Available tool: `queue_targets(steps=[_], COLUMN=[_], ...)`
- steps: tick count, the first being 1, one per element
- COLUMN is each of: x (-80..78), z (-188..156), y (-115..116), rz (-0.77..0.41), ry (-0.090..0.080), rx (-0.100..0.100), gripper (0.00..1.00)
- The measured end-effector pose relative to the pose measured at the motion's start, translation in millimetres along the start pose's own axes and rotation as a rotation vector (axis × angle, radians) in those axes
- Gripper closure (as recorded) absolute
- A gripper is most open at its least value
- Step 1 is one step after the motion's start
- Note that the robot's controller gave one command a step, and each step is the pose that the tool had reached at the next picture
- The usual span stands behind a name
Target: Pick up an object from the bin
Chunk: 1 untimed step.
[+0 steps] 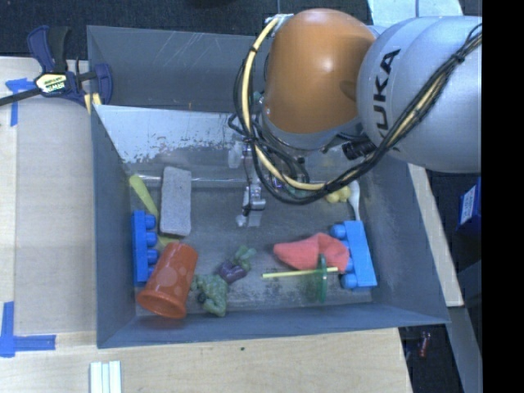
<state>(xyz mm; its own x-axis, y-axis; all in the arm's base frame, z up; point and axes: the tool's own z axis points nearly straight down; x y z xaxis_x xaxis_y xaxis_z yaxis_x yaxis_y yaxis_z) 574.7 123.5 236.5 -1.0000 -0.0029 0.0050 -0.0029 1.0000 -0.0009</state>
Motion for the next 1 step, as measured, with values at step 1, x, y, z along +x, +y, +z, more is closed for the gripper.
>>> queue_targets(steps=[1], x=[-1.1], z=[-5.1], y=[-1.1], rz=[0.002], ry=[-0.008], rx=[-0.002], gripper=[0.0])
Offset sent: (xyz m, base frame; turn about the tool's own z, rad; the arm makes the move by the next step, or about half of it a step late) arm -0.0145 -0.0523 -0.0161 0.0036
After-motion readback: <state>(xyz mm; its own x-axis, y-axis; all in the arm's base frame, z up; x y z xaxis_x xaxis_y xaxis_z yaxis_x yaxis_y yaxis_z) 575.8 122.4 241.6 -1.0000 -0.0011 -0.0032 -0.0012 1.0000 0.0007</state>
